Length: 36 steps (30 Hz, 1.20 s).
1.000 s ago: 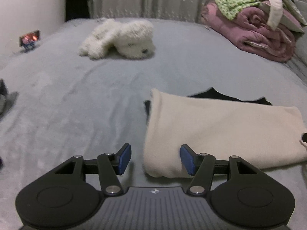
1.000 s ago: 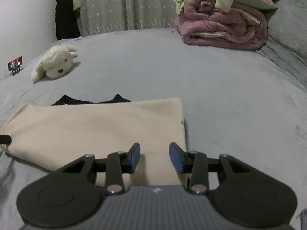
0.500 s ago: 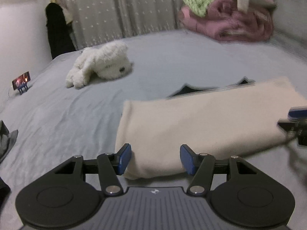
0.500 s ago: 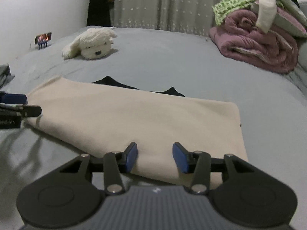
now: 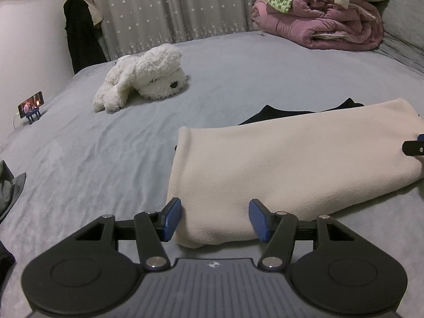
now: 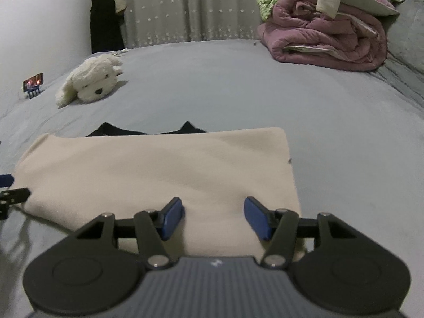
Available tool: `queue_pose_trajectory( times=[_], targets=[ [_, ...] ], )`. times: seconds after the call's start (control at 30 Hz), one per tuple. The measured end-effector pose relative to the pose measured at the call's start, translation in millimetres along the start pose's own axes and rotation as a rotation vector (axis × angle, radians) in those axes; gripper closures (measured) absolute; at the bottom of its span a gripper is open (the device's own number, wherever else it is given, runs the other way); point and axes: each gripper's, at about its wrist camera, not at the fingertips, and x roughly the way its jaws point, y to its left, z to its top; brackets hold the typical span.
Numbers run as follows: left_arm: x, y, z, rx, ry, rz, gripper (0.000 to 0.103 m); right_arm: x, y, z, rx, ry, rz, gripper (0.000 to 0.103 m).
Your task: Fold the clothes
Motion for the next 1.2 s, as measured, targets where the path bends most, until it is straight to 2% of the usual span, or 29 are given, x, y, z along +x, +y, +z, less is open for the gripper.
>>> queue_pose_trajectory(
  times=[0.3, 0.37, 0.53, 0.63, 0.73, 0.83, 0.93, 1.0, 1.2],
  targets=[
    [-1, -1, 0, -0.007, 0.001, -0.005, 0.045, 14, -15, 4, 0.033, -0.013, -0.023, 0.050],
    [-1, 0, 1, -0.010, 0.002, -0.007, 0.045, 10, -16, 6, 0.050, -0.009, -0.029, 0.052],
    [-4, 3, 3, -0.031, -0.002, -0.023, 0.045, -4, -9, 10, 0.056, -0.026, -0.045, 0.051],
    [-11, 7, 6, -0.061, -0.028, -0.048, 0.046, -10, -1, 9, 0.063, -0.013, -0.019, 0.051],
    [-16, 8, 8, -0.071, -0.056, -0.065, 0.046, -19, 22, 5, 0.016, -0.013, 0.034, 0.051],
    [-7, 6, 4, -0.053, -0.018, -0.052, 0.046, -24, 45, 1, -0.045, -0.010, 0.104, 0.050],
    [-2, 6, 3, -0.040, -0.001, -0.041, 0.045, -9, 52, -8, -0.098, 0.037, 0.073, 0.046],
    [-2, 8, 5, -0.052, 0.003, -0.049, 0.046, -7, 47, -7, -0.052, 0.044, 0.095, 0.046],
    [-3, 12, 7, -0.081, 0.014, -0.064, 0.046, -23, 38, -1, -0.007, 0.042, 0.082, 0.046]
  ],
)
